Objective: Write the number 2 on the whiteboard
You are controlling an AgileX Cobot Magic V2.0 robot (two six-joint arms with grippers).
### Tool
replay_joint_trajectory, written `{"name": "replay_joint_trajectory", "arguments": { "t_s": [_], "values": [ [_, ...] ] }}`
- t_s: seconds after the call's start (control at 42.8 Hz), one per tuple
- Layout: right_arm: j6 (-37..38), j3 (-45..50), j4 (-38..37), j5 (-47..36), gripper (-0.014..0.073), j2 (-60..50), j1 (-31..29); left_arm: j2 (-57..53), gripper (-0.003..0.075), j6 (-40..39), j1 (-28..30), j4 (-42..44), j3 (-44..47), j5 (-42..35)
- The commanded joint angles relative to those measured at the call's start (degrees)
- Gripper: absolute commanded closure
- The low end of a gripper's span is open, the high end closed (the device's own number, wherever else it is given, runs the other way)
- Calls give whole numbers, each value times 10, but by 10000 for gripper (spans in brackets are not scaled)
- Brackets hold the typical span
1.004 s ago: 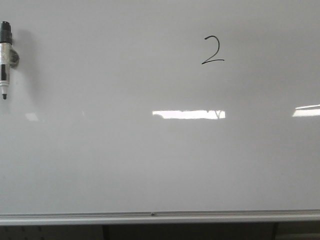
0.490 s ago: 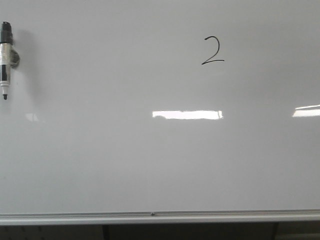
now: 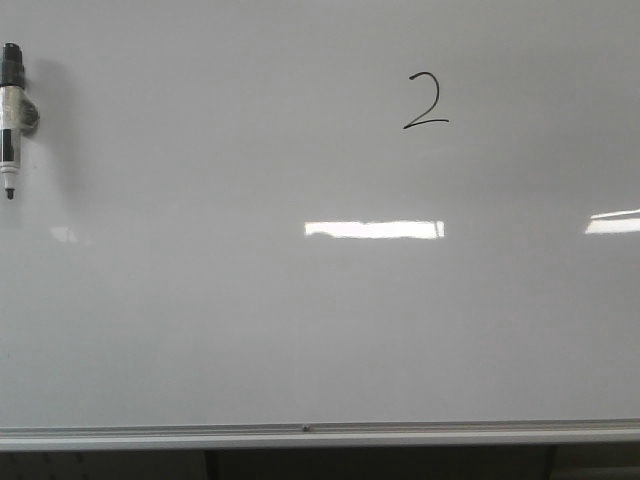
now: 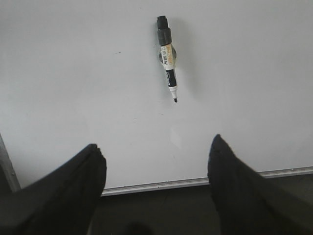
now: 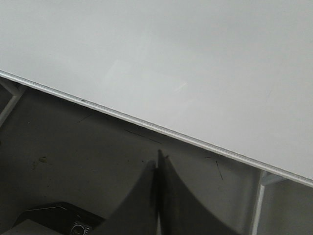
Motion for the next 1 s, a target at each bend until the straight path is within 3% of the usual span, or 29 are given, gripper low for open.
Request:
{"name": "replay_joint_trajectory", "arguments": {
  "t_s": [0.0, 0.093, 0.327, 0.397, 0.981],
  "values": [
    [2, -17, -3, -29, 662, 2, -4, 2, 283, -3, -5, -18, -18, -37],
    [2, -17, -3, -29, 662, 2, -4, 2, 325, -3, -5, -23, -18, -39],
    [2, -17, -3, -29, 662, 2, -4, 2, 669, -3, -5, -23, -18, -39],
    [2, -17, -3, -29, 662, 2, -4, 2, 740, -3, -5, -23, -18, -39],
    [2, -17, -3, -29, 662, 2, -4, 2, 741, -3, -5, -23, -18, -39]
  ]
}}
